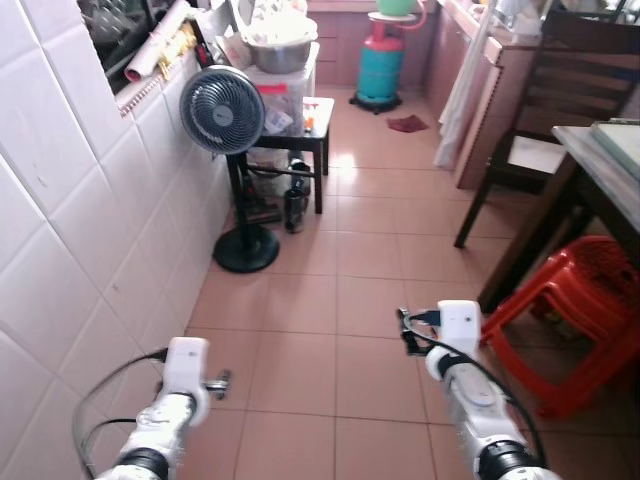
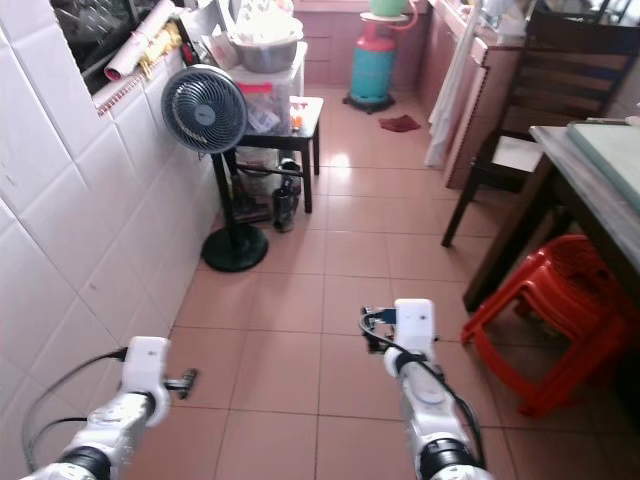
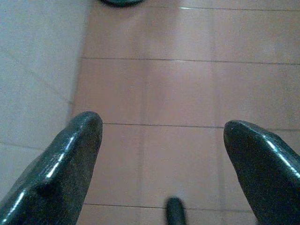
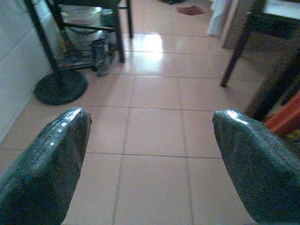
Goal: Setting the table
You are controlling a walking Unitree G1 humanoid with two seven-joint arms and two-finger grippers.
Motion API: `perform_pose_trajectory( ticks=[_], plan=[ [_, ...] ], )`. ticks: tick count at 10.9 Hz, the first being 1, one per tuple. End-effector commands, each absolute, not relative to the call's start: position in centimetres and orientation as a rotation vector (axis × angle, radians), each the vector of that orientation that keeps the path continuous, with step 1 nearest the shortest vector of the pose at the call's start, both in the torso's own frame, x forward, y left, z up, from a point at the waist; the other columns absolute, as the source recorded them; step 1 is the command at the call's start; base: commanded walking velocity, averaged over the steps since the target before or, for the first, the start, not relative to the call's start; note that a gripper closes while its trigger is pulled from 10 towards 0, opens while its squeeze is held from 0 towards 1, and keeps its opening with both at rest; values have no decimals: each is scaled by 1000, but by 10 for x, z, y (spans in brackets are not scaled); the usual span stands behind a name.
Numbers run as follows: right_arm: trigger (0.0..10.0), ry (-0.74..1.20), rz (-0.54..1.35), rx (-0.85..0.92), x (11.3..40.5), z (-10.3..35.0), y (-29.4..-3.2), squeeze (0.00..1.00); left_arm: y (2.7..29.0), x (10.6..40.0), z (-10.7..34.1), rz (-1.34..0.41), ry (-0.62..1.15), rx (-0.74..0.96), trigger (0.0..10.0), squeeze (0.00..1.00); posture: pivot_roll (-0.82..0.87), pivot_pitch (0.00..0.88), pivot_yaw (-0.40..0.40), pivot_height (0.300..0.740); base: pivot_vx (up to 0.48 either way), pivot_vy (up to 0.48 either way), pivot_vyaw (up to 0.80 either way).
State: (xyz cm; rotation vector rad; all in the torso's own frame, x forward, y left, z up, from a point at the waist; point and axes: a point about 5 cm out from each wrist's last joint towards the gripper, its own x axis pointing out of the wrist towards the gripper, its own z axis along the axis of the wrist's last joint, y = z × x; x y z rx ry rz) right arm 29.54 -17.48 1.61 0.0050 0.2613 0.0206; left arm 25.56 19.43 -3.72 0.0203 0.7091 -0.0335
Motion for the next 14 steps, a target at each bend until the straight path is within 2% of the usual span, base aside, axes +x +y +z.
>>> perform_pose_trajectory(
  ticks=[1, 7, 11, 14],
  plan=[
    [10000, 276, 13, 1, 295, 14, -176, 0, 197, 256, -36, -37, 702, 25, 10000, 0, 20, 0, 2, 740, 0, 0, 0],
    [10000, 283, 15, -5, 295, 13, -173, 0, 196, 256, -36, -70, 702, 19, 10000, 0, 22, 0, 10, 740, 379, 0, 0],
    [10000, 307, 1, -23, 290, 8, -179, 0, 196, 255, -37, -71, 710, 23, 10000, 0, 22, 0, 10, 740, 376, 298, 0],
    [10000, 401, -40, -54, 274, -9, -193, 0, 195, 253, -39, -77, 723, 34, 10000, 0, 26, 0, 9, 740, 369, 306, 0]
  ],
)
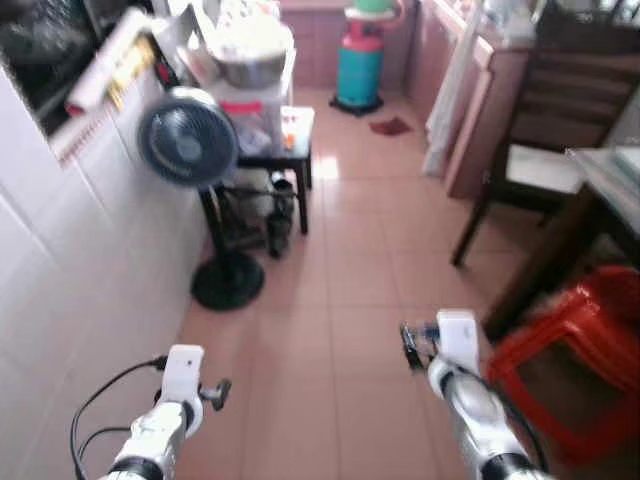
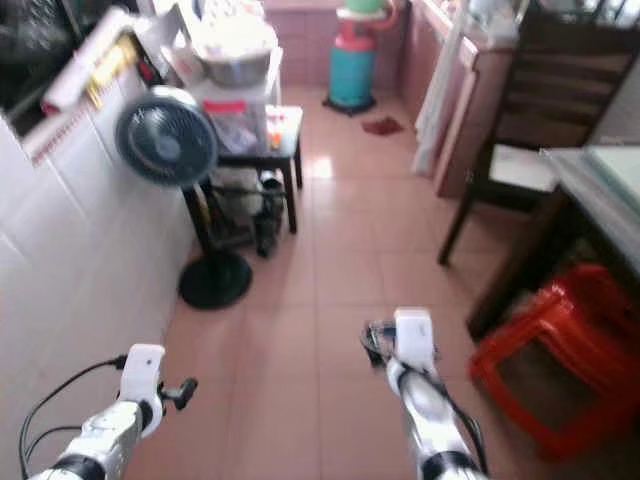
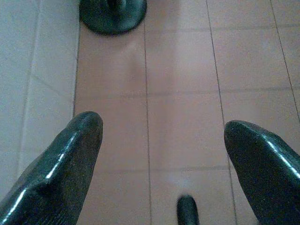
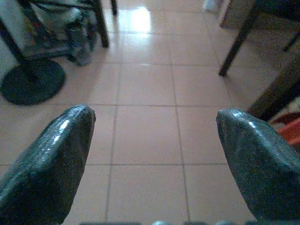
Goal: Setting the table
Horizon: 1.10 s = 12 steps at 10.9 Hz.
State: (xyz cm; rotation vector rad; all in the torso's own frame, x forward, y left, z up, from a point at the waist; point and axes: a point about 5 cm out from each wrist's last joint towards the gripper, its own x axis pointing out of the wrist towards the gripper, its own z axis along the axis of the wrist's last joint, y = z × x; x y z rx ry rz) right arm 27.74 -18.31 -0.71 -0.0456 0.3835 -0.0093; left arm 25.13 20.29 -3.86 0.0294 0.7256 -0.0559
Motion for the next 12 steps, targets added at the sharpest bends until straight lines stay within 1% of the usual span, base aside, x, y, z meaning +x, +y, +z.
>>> perform_pose_trajectory(
  ticks=[1, 3, 4, 7, 8, 12],
  plan=[
    [10000, 437, -58, -53, 268, -15, -196, 0, 195, 252, -40, -80, 729, 40, 10000, 0, 33, 0, 6, 740, 364, 311, 0],
    [10000, 528, -89, -53, 253, -30, -204, 0, 193, 252, -40, -100, 747, 68, 10000, 0, 49, 0, -2, 740, 369, 307, 0],
    [10000, 575, -105, -55, 245, -36, -208, 0, 191, 253, -40, -104, 756, 82, 10000, 0, 49, 0, -2, 740, 0, 0, 0],
    [10000, 642, -87, -95, 235, -45, -209, 0, 189, 254, -40, -96, 762, 108, 10000, 0, 48, 0, -4, 740, 0, 0, 0],
    [10000, 656, -69, -112, 233, -47, -207, 0, 188, 253, -42, -94, 773, 118, 10000, 0, 48, 0, -8, 740, 0, 0, 0],
    [10000, 714, -80, -84, 228, -52, -205, 0, 194, 239, -52, -64, 836, 146, 10000, 0, 54, 0, -19, 740, 0, 0, 0]
  ],
)
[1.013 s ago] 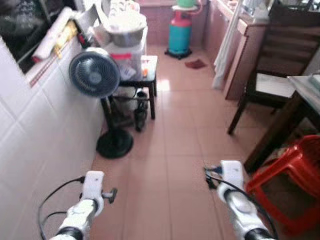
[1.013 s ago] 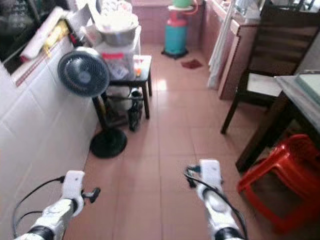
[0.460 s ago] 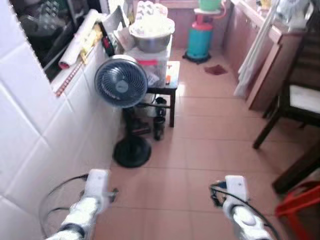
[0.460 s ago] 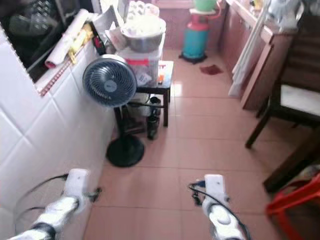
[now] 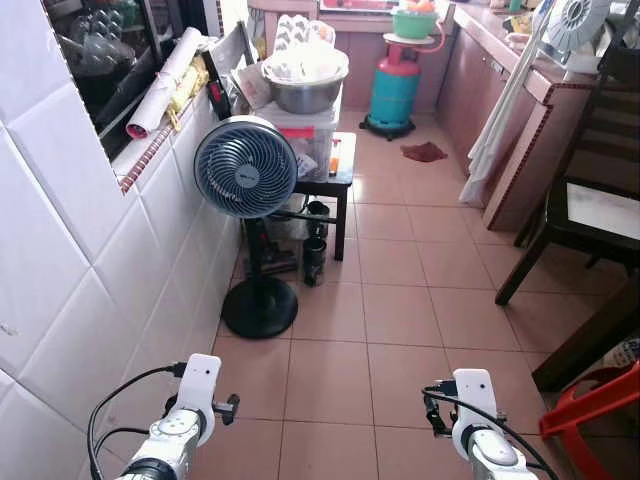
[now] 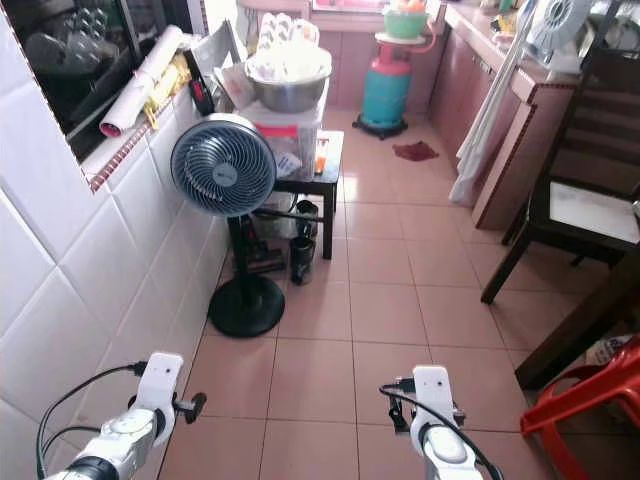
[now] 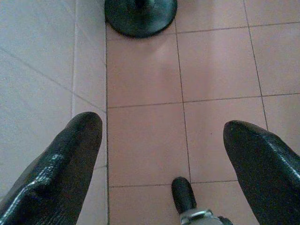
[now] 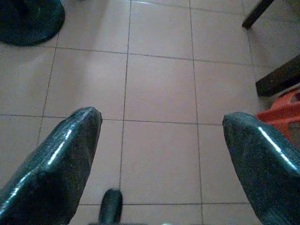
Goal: Setting the table
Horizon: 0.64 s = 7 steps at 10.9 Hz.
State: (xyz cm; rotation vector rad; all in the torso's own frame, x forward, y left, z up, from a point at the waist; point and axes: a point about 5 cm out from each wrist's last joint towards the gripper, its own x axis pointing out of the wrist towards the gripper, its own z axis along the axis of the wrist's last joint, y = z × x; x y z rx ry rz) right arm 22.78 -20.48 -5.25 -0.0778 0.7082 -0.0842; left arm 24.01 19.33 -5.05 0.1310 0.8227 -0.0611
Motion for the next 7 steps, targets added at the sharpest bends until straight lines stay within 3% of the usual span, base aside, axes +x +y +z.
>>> perform_pose_trajectory(
  ticks=[1, 7],
  plan=[
    [10000, 724, -86, -35, 229, -54, -201, 0, 192, 236, -54, -51, 850, 103, 10000, 0, 58, 0, -14, 740, 0, 0, 0],
    [10000, 743, -148, 63, 228, -56, -197, 0, 199, 234, -54, -40, 873, 153, 10000, 0, 80, 0, 31, 740, 0, 0, 0]
  ],
)
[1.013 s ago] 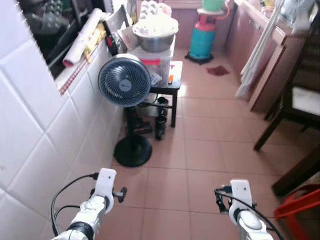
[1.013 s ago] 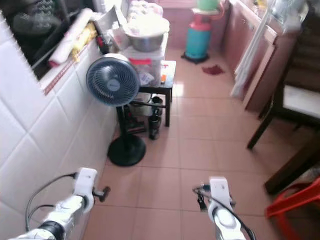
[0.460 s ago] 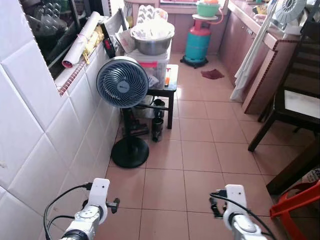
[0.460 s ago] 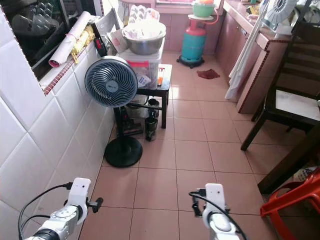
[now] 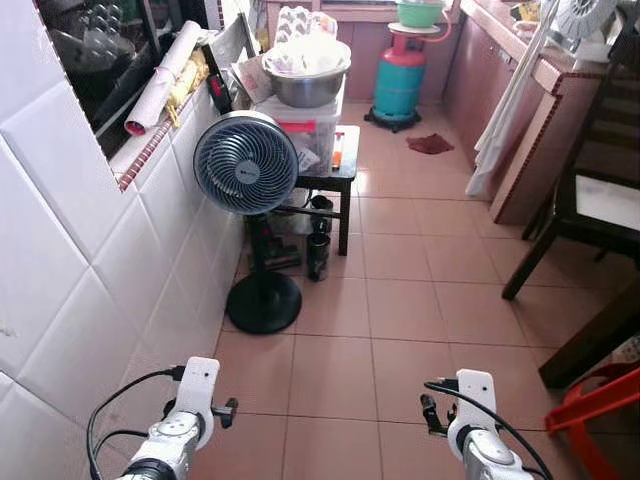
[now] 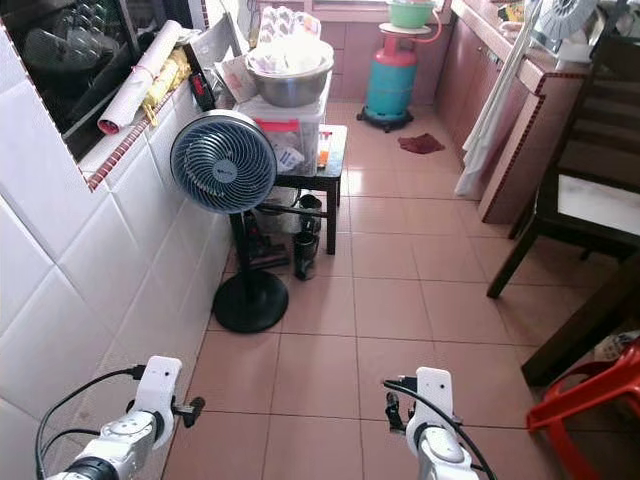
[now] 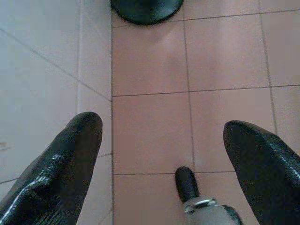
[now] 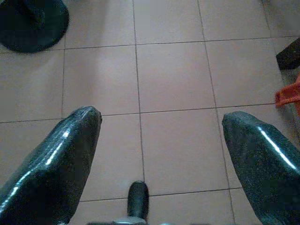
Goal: Setting the table
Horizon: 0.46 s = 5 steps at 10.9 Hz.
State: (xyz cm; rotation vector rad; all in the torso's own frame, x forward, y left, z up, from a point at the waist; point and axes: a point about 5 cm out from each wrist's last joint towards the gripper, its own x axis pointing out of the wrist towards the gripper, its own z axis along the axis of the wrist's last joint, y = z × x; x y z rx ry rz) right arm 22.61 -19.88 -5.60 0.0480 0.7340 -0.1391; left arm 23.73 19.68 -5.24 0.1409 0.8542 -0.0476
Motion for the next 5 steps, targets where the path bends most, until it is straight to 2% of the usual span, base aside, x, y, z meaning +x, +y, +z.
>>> perform_pose_trajectory(
  ticks=[1, 5],
  plan=[
    [10000, 754, -161, 71, 227, -57, -197, 0, 203, 234, -54, -32, 877, 164, 10000, 0, 82, 0, 32, 740, 0, 0, 0],
    [10000, 725, -137, 90, 241, -48, -193, 0, 205, 242, -48, -8, 861, 115, 10000, 0, 79, 0, 33, 740, 0, 0, 0]
  ],
)
